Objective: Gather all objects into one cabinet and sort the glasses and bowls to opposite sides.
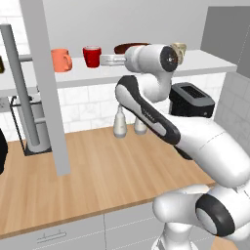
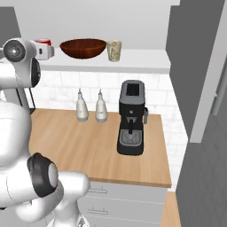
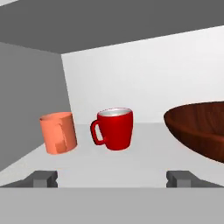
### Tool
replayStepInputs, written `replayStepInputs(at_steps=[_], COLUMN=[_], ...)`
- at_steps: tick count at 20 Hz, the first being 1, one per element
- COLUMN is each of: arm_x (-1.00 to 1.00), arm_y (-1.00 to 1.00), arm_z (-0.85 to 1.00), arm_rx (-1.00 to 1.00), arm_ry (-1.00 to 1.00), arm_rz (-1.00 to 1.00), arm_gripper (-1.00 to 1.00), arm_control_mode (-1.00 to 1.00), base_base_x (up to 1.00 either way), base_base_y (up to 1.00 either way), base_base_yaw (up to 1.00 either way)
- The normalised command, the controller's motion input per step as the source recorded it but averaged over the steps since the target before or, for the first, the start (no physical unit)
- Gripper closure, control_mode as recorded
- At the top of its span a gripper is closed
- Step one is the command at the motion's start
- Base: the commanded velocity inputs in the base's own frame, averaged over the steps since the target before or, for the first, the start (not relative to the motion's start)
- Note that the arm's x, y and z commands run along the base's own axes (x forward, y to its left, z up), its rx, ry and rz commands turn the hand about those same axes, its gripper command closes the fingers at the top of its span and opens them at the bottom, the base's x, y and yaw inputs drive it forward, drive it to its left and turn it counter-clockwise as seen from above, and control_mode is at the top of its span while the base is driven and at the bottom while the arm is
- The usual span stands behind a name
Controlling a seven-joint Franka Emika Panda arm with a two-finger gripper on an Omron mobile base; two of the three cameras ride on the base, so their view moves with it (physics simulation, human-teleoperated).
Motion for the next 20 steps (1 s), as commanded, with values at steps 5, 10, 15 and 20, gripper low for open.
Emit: replayStepInputs(at_steps=[5,10,15,20], arm_x=[-0.71,-0.48,0.00,0.00], arm_y=[-0.98,-0.96,-0.87,-0.70], arm_z=[0.02,0.00,0.00,0.00], arm_rx=[0.00,0.00,0.00,0.00], arm_ry=[0.02,0.00,0.00,0.00], arm_rz=[0.00,0.00,0.05,0.05], arm_gripper=[-1.00,-1.00,-1.00,-1.00], arm_control_mode=[-1.00,-1.00,-1.00,-1.00], base_base_x=[0.00,0.00,0.00,0.00], base_base_y=[0.00,0.00,0.00,0.00], base_base_yaw=[0.00,0.00,0.00,0.00])
